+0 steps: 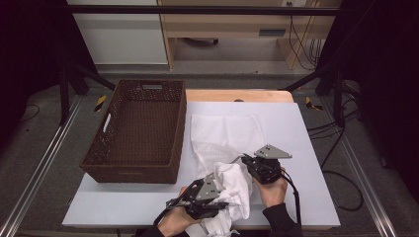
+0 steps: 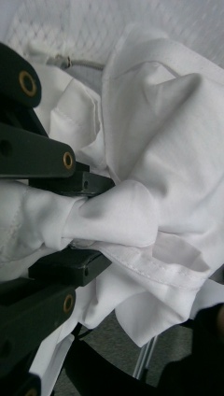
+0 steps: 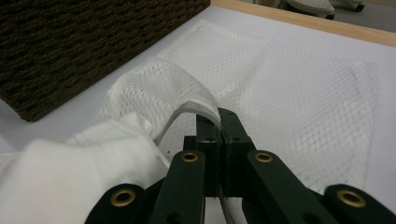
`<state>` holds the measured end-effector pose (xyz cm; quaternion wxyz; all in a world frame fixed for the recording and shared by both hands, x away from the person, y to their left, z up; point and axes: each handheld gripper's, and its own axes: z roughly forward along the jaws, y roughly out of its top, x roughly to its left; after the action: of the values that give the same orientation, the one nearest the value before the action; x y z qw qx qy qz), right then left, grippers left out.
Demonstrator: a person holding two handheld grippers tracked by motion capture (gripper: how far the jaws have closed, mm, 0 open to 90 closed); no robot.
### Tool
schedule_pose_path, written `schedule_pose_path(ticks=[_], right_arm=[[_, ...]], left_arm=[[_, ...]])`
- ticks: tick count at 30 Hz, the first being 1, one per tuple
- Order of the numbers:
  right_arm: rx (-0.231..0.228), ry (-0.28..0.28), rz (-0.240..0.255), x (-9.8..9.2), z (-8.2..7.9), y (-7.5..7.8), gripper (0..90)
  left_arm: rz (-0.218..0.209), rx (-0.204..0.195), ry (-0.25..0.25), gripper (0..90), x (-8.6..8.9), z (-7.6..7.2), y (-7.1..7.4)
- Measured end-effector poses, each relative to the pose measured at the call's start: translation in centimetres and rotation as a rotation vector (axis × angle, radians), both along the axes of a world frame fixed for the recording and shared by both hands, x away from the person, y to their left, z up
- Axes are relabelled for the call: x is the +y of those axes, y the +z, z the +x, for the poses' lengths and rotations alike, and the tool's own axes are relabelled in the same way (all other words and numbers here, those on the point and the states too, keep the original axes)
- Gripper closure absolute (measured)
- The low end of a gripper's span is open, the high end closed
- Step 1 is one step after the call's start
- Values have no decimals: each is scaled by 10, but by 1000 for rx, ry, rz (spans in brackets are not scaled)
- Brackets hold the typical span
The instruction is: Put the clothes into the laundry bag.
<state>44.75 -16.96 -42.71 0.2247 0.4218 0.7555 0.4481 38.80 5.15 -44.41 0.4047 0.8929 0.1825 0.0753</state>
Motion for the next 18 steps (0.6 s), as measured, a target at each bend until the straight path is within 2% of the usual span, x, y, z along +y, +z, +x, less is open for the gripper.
schedule_pose_path(ticks=[2,6,9,11,14,15,18], right_arm=[[-1,4,-3,0,0,0,882],[2,9,-3,1,-2,0,881],[1,12,-10,2,-2,-1,882],[6,9,-10,1,-2,-2,882],[8,7,-12,0,-2,-2,882],[7,7,-8,0,-2,-2,882],[7,9,-9,1,-2,-2,881]], left_arm=[[30,8,3,656,-8,3,-5],[52,64,11,625,-16,13,-16],[29,95,29,572,-16,18,-19],[12,87,61,474,-15,18,-16],[-24,28,108,326,-12,19,-6],[-40,7,138,285,-12,20,-4],[-57,23,179,255,-15,29,-7]])
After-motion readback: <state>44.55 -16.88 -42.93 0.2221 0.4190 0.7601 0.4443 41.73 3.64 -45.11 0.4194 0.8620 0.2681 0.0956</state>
